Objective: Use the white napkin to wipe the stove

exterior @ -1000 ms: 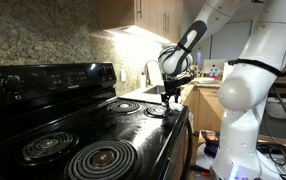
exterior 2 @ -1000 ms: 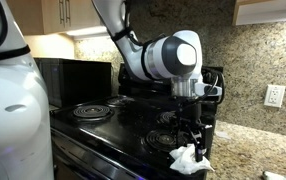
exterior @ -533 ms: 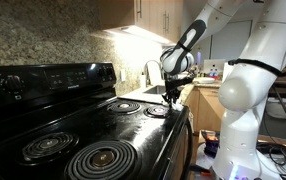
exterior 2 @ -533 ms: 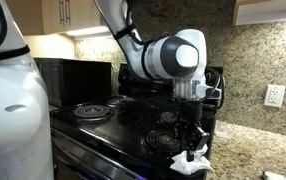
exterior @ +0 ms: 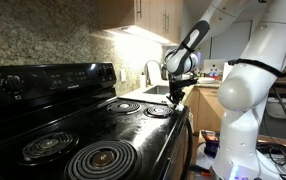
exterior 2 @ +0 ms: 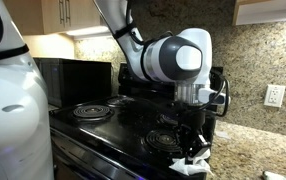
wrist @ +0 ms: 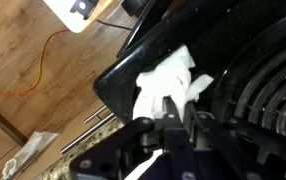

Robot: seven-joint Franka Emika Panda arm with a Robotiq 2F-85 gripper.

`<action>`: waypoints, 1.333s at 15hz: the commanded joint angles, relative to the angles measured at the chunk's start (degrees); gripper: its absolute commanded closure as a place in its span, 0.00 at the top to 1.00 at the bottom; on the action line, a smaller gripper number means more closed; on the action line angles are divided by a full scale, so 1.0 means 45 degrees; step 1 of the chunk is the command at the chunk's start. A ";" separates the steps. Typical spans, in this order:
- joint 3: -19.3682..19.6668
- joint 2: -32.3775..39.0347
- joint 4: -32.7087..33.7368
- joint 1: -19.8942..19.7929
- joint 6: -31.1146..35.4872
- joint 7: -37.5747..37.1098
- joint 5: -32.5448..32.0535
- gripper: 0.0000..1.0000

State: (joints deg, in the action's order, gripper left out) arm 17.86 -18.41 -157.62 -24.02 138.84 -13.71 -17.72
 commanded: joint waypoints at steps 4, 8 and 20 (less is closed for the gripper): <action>-0.0089 0.0117 -0.0284 0.0079 -0.0120 0.0468 0.0891 0.10; -0.0238 -0.0006 -0.0509 0.0269 -0.0260 0.0489 0.1265 0.10; -0.0811 -0.0158 -0.0888 0.0443 -0.1137 0.0550 0.1050 0.10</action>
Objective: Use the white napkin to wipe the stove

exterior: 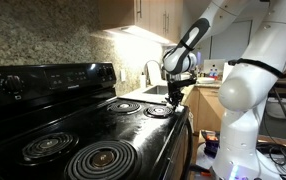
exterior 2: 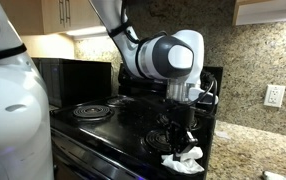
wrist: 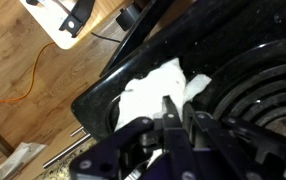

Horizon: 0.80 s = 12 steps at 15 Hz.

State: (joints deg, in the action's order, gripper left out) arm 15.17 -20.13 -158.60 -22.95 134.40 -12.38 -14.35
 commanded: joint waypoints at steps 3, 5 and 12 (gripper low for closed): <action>-0.0182 0.0444 -0.0658 -0.0272 0.0230 -0.0195 -0.0322 0.11; -0.0121 0.0551 -0.0646 -0.0431 0.0402 -0.0248 -0.0519 0.10; -0.0317 0.1815 0.0416 -0.0277 0.0950 -0.0412 -0.0898 0.10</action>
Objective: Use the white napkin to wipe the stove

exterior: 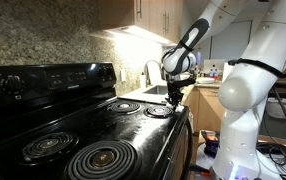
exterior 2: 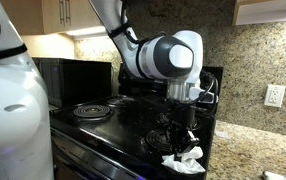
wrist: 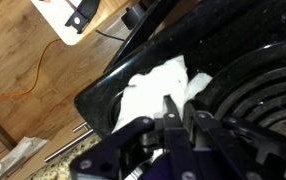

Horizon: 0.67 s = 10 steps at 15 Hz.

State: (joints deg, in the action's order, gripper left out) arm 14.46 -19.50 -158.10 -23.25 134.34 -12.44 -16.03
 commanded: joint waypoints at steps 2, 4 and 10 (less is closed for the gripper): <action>-0.0181 0.2250 0.1027 -0.0263 0.1129 -0.0672 -0.0982 0.10; -0.0124 0.2901 0.1791 -0.0182 0.1268 -0.0824 -0.1394 0.10; -0.0135 0.4494 0.3253 0.0810 0.1305 -0.0289 -0.1195 0.10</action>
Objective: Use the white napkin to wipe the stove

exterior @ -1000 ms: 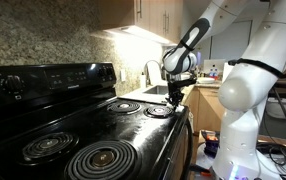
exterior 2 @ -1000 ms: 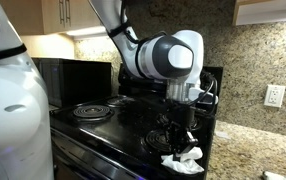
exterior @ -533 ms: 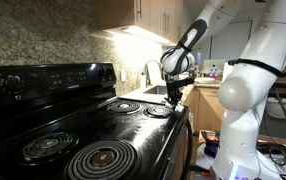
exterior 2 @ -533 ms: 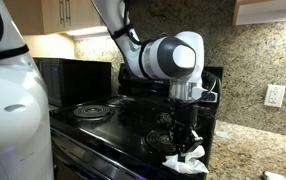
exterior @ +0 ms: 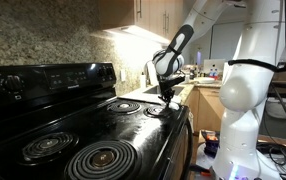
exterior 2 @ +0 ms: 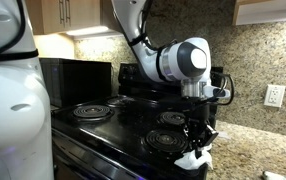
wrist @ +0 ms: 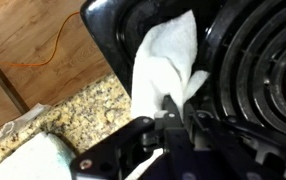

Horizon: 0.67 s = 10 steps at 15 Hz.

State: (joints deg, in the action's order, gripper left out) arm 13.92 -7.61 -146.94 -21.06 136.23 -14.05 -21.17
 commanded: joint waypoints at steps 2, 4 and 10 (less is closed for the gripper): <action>-0.0092 0.2265 0.1300 0.0656 0.0883 0.0027 0.0027 0.09; -0.0121 0.2737 0.1941 0.0936 0.0839 0.0043 0.0072 0.09; -0.0219 0.3939 0.3475 0.1668 0.0690 0.0070 0.0163 0.09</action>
State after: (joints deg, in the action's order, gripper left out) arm 13.17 3.14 -134.68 -14.77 136.31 -14.02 -21.17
